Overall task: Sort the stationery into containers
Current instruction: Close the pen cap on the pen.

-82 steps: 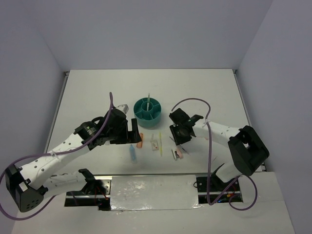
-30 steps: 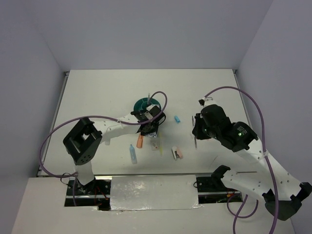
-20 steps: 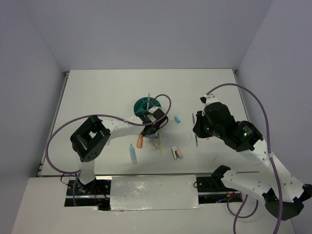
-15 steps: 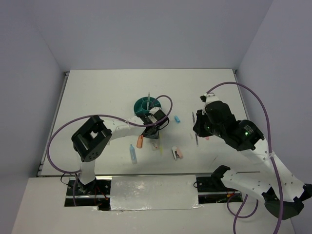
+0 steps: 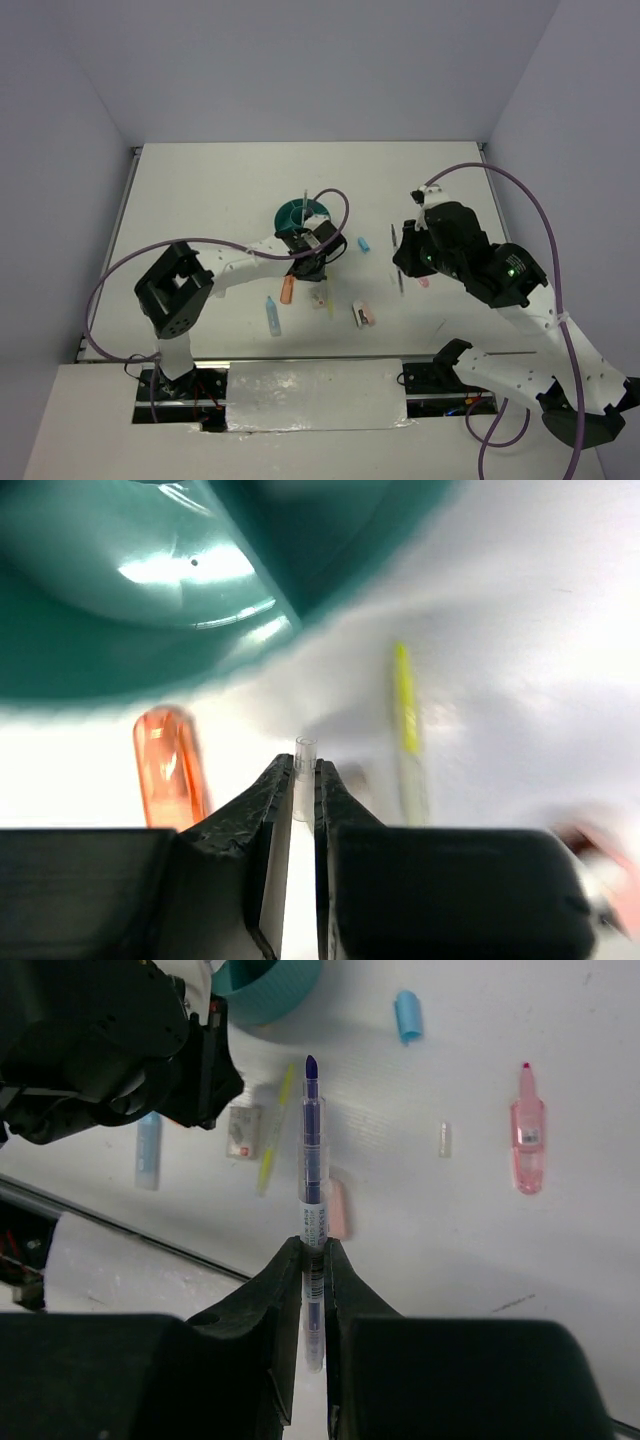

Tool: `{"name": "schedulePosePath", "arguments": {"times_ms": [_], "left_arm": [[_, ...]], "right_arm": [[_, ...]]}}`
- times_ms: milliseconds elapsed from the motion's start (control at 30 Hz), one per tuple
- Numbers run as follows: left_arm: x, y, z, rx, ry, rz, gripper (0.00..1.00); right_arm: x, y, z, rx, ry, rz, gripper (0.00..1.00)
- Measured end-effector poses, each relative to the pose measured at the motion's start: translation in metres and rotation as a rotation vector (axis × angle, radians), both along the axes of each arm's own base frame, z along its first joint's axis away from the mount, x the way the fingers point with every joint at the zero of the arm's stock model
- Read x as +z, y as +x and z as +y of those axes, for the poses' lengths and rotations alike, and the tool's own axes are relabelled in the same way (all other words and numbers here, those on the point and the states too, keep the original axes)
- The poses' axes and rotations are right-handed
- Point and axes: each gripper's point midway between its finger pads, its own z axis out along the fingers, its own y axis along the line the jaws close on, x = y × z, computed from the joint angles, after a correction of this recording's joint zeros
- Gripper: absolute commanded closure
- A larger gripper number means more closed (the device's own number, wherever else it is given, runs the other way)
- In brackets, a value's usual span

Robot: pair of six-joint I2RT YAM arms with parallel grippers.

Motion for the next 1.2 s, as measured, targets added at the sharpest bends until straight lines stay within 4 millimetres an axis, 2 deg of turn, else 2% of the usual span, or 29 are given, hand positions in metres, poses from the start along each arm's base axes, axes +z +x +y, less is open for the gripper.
{"name": "schedulePosePath", "arguments": {"times_ms": [100, 167, 233, 333, 367, 400, 433, 500, 633, 733, 833, 1000, 1200], "left_arm": [[0.041, 0.002, -0.009, 0.007, -0.063, -0.042, 1.00], [0.083, 0.007, -0.018, 0.018, -0.154, -0.106, 1.00], [0.138, 0.009, -0.023, 0.020, -0.281, -0.198, 1.00], [0.219, 0.001, -0.015, 0.028, -0.495, -0.342, 1.00], [0.241, -0.002, -0.014, 0.024, -0.563, -0.387, 1.00], [0.268, -0.010, -0.004, 0.022, -0.647, -0.446, 1.00], [0.288, -0.016, 0.003, 0.017, -0.724, -0.497, 1.00], [0.314, -0.027, 0.014, 0.010, -0.841, -0.566, 1.00], [0.344, -0.036, 0.018, -0.022, -0.963, -0.627, 1.00], [0.346, -0.036, 0.011, -0.050, -0.985, -0.622, 1.00], [0.346, -0.040, 0.006, -0.081, -1.002, -0.609, 1.00], [0.350, -0.043, 0.003, -0.106, -1.023, -0.607, 1.00], [0.355, -0.044, 0.001, -0.117, -1.039, -0.613, 1.00]], "right_arm": [[0.005, 0.001, 0.011, 0.036, 0.051, -0.017, 1.00], [0.008, -0.001, 0.018, 0.064, 0.093, -0.031, 1.00], [0.017, -0.004, 0.031, 0.110, 0.168, -0.053, 1.00], [0.031, -0.015, 0.050, 0.193, 0.307, -0.087, 1.00], [0.035, -0.019, 0.057, 0.223, 0.362, -0.094, 1.00], [0.040, -0.021, 0.067, 0.252, 0.423, -0.099, 1.00], [0.044, -0.026, 0.074, 0.280, 0.482, -0.095, 1.00], [0.052, -0.031, 0.092, 0.338, 0.605, -0.088, 1.00], [0.054, -0.040, 0.122, 0.435, 0.758, -0.023, 1.00], [0.053, -0.045, 0.140, 0.490, 0.771, 0.025, 1.00], [0.061, -0.051, 0.151, 0.537, 0.773, 0.037, 1.00], [0.074, -0.053, 0.155, 0.564, 0.785, 0.006, 1.00], [0.073, -0.050, 0.155, 0.554, 0.775, -0.004, 1.00]]}}
